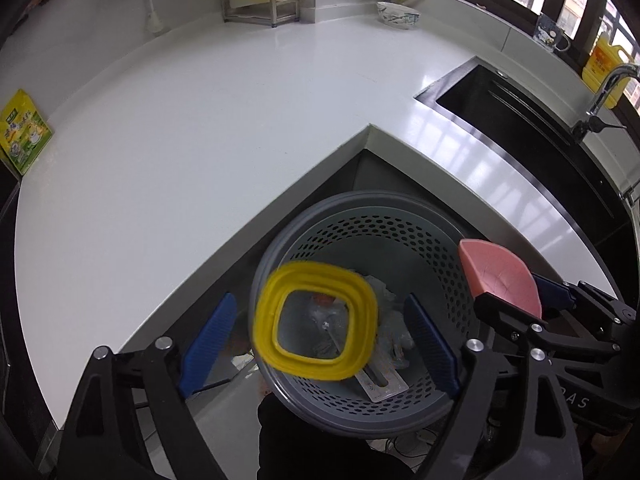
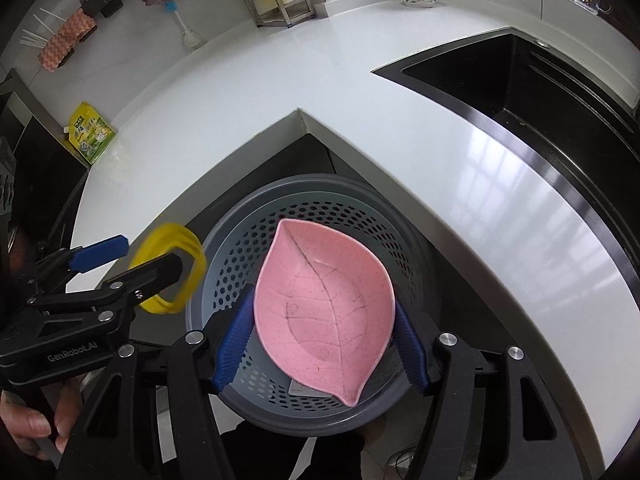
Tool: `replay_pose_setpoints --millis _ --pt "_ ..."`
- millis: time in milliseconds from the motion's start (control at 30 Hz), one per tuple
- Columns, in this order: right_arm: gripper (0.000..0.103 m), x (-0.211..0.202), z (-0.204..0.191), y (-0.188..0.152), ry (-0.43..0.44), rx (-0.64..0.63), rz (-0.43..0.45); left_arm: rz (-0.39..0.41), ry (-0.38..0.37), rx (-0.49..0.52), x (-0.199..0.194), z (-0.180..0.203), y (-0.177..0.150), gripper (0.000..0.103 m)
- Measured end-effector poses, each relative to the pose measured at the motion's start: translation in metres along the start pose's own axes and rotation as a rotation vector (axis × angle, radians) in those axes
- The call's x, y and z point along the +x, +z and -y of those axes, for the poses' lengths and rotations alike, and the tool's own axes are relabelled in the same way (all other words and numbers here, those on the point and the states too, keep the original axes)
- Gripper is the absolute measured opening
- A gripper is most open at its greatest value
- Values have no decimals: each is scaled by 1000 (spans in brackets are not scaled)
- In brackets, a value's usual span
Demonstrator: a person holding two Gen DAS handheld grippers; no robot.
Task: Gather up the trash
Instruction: 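Open both tools to drop the lid and bowl into the wastebasket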
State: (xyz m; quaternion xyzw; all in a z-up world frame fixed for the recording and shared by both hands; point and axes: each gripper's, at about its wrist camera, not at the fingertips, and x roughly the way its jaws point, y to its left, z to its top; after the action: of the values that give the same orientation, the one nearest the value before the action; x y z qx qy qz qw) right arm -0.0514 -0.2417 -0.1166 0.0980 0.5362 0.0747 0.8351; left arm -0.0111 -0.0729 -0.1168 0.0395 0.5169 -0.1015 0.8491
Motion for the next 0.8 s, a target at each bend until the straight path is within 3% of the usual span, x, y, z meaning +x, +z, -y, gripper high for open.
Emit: replay_pose_setpoints --millis 400,800 --pt "69 -32 0 -3 -42 23 43 -11 42 -60 -29 -7 -3 88" --pt "69 -64 -16 -12 -60 27 50 43 56 -55 -68 0 0 90"
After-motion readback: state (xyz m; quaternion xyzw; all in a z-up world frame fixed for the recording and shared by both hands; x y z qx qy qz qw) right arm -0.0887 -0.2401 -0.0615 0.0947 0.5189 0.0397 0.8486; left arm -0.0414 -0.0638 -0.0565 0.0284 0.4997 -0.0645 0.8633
